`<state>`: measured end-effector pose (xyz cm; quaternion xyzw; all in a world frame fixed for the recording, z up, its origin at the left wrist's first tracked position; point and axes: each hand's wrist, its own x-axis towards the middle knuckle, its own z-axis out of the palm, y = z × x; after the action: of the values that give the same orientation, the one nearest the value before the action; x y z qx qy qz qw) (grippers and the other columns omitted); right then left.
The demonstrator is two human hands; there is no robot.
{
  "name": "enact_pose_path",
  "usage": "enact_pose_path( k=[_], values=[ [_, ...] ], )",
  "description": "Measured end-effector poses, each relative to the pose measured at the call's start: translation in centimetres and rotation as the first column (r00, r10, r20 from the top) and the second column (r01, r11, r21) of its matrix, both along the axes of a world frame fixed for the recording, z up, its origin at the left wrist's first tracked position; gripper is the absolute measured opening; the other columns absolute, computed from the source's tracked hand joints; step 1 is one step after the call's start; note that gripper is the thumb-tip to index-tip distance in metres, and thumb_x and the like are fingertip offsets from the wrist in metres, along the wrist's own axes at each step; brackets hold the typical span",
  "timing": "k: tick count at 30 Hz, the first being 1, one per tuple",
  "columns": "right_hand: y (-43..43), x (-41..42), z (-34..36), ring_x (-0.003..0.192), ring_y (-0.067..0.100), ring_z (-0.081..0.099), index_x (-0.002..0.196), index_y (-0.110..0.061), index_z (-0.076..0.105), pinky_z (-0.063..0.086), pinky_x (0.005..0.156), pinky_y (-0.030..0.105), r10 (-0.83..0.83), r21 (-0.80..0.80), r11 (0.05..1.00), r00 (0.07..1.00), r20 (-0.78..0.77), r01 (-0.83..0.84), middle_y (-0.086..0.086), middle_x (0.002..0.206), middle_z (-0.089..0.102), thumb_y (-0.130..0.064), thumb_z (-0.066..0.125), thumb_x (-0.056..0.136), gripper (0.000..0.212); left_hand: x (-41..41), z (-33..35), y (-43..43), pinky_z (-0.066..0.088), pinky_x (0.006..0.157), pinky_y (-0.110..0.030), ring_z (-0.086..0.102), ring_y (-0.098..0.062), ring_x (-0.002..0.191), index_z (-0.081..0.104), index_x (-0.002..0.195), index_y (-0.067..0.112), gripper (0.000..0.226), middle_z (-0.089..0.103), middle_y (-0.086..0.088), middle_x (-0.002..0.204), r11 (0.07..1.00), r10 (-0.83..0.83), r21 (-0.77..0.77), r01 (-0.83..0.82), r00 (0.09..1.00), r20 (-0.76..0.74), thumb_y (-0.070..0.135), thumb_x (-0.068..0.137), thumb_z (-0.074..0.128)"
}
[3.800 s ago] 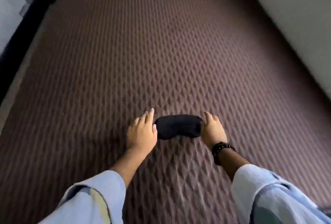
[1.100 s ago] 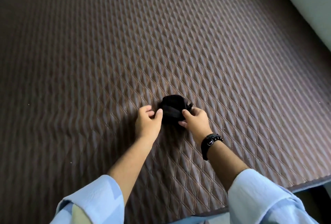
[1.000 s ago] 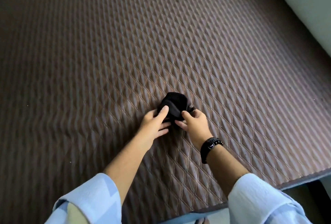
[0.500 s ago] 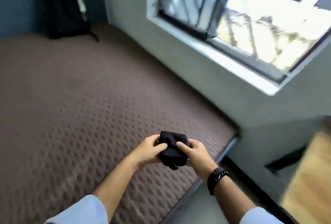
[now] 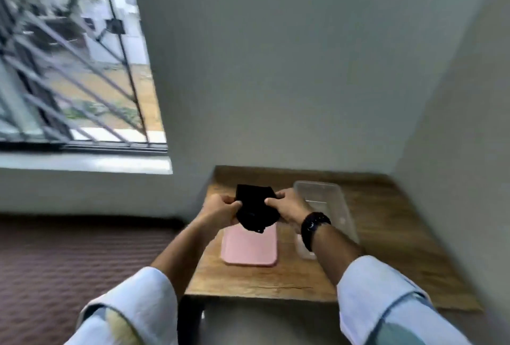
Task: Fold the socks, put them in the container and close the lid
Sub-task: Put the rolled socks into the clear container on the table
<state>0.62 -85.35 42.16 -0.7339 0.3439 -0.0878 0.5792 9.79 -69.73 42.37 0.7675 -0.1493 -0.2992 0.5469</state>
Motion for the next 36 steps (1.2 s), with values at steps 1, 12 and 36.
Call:
enact_pose_path(
  k=[1, 12, 36],
  values=[
    [-2.3, -1.4, 0.2, 0.09, 0.03, 0.071, 0.088, -0.005, 0.068, 0.061, 0.085, 0.041, -0.04, -0.005, 0.999, 0.999, -0.007, 0.04, 0.017, 0.096, 0.072, -0.007, 0.067, 0.093, 0.005, -1.0, 0.4, -2.8, 0.052, 0.049, -0.015, 0.062, -0.011, 0.051, 0.066, 0.083, 0.002, 0.024, 0.058, -0.008, 0.068, 1.0, -0.015, 0.024, 0.015, 1.0, 0.016, 0.002, 0.103, 0.054],
    [-16.4, -7.2, -2.3, 0.08, 0.03, 0.064, 0.077, -0.01, 0.057, 0.047, 0.056, 0.028, -0.118, -0.363, 0.932, 0.96, -0.253, 0.019, 0.007, 0.073, 0.06, -0.001, 0.055, 0.089, 0.015, -5.6, -2.9, -18.8, 0.062, 0.09, -0.039, 0.074, -0.024, 0.1, 0.063, 0.129, 0.01, 0.04, 0.078, -0.01, 0.109, 0.949, -0.158, 0.311, 0.052, 0.932, 0.325, 0.02, 0.092, 0.074],
    [-7.4, 0.1, -4.1, 0.09, 0.024, 0.07, 0.117, -0.016, 0.065, 0.059, 0.079, 0.039, 0.154, -0.526, 0.843, 0.987, 0.046, -0.107, 0.007, 0.102, 0.074, -0.021, 0.048, 0.1, 0.024, 0.8, -9.0, -11.2, 0.05, 0.092, -0.041, 0.06, -0.031, 0.121, 0.057, 0.134, 0.028, 0.038, 0.063, -0.003, 0.137, 0.757, -0.109, 0.585, -0.292, 0.827, 0.552, 0.025, 0.097, 0.05]
  ],
)
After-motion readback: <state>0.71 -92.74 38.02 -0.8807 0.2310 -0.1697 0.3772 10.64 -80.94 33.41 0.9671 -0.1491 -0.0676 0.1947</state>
